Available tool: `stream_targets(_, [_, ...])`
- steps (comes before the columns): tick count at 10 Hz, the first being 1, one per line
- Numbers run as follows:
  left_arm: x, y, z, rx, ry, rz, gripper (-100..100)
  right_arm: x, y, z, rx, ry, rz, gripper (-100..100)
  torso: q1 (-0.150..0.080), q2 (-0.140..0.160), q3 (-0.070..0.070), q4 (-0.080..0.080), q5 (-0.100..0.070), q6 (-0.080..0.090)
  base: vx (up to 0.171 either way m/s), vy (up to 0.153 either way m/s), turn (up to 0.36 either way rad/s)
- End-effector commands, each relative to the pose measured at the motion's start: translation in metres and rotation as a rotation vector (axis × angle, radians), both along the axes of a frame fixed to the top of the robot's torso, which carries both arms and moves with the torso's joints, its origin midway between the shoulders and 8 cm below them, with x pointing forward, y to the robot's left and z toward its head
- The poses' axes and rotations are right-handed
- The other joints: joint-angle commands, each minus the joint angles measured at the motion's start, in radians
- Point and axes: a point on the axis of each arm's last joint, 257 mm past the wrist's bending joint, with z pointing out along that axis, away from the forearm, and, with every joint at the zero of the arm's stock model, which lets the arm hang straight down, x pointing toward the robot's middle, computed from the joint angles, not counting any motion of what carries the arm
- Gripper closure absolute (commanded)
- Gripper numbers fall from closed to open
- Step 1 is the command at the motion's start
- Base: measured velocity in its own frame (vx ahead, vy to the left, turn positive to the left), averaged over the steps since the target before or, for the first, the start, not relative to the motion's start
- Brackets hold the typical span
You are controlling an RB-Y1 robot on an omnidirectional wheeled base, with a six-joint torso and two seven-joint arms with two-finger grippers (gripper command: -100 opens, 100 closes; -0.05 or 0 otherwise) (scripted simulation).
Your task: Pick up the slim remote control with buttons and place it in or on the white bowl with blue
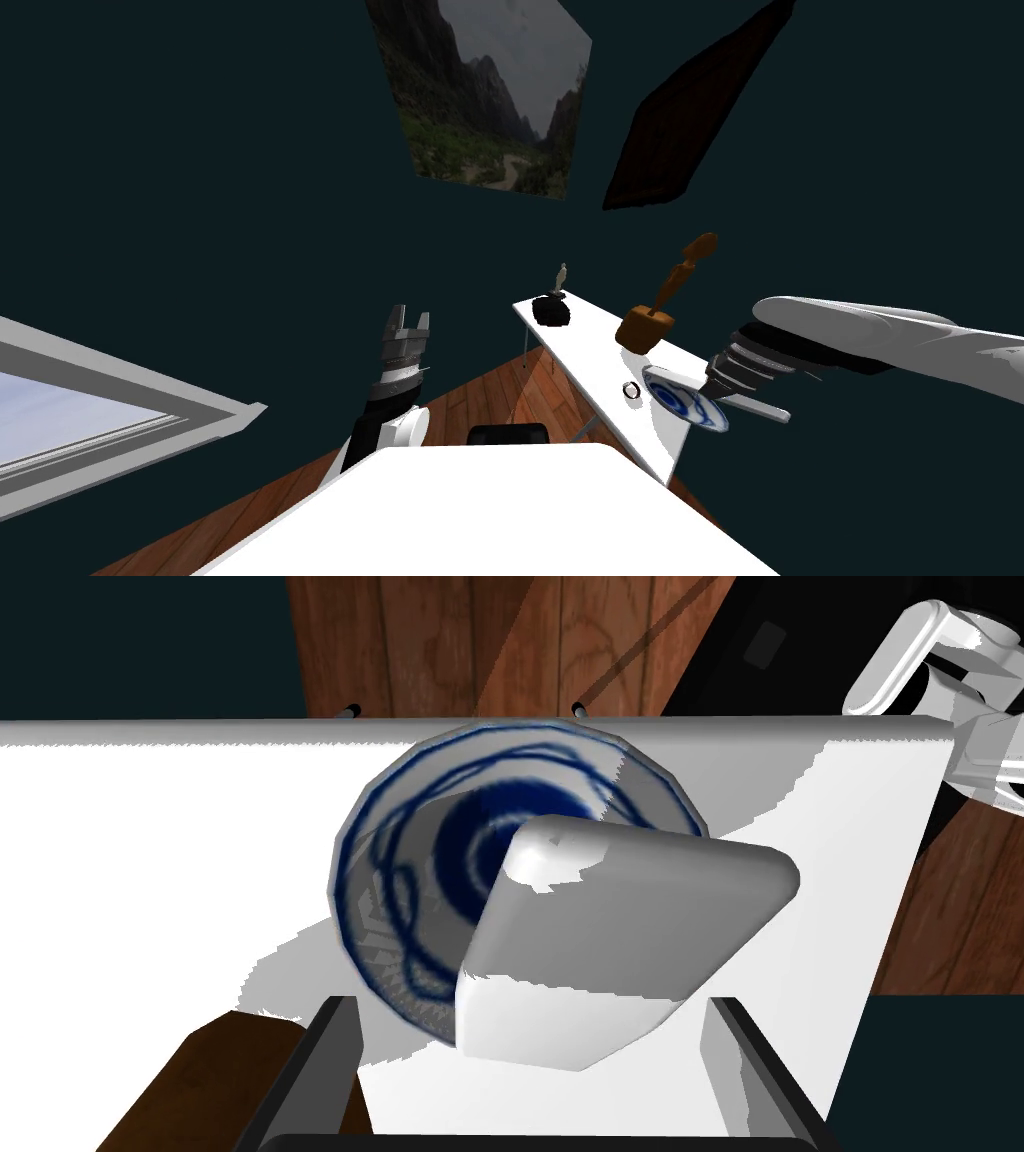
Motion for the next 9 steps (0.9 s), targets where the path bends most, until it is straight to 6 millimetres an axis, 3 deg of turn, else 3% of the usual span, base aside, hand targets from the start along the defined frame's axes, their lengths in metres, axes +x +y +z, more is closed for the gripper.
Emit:
stream_targets(1, [0.0000,0.0000,0.0000,0.000,0.000,0.000,0,0.0043,0.0063,0.0125,0.009,-0.003,0.007,-100,0.000,0.000,0.000,0.000,0.000,0.000,-0.059,-0.057,-0.053])
stream_targets(3, [0.0000,0.0000,0.0000,0.000,0.000,0.000,0,0.0034,0.0048,0.0098,0.009,-0.001,0.007,-100,0.000,-0.001,0.000,0.000,0.000,0.000,-0.019,-0.026,-0.008])
stream_targets(4, [0.0000,0.0000,0.0000,0.000,0.000,0.000,0,0.0035,0.0052,0.0103,0.009,-0.002,0.007,0,0.001,-0.002,-0.001,-0.001,0.000,0.000,0.000,0.000,0.000])
stream_targets(9, [0.0000,0.0000,0.0000,0.000,0.000,0.000,0,0.0034,0.0051,0.0103,0.009,-0.002,0.007,0,0.003,-0.004,-0.002,-0.001,0.000,0.000,0.000,0.000,0.000])
